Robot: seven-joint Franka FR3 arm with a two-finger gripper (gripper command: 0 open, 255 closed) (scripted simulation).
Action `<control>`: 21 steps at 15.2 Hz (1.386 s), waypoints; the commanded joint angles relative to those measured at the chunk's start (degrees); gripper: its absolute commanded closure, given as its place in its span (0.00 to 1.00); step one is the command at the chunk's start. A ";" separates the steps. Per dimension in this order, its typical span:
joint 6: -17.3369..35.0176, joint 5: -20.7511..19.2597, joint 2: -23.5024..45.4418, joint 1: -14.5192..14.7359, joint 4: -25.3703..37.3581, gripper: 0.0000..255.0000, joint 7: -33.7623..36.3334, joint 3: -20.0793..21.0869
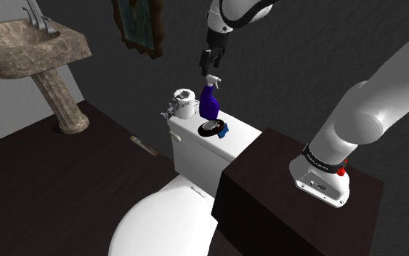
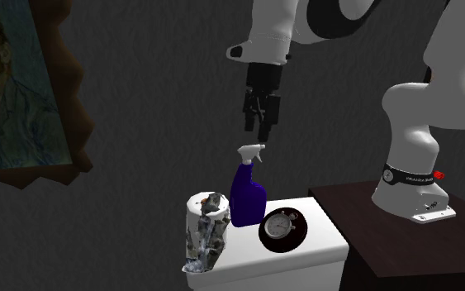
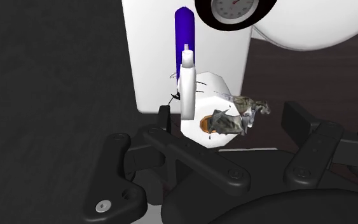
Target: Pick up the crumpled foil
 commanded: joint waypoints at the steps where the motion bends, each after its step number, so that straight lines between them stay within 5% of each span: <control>1: 2.37 0.51 4.40 0.25 2.20 0.00 -0.01 0.22; 11: 10.61 2.30 25.62 1.55 15.61 0.00 -0.03 1.49; 20: 15.63 2.16 29.37 1.71 14.32 0.00 -0.29 1.41; 21: 15.77 2.19 29.29 1.71 14.11 1.00 -0.31 1.41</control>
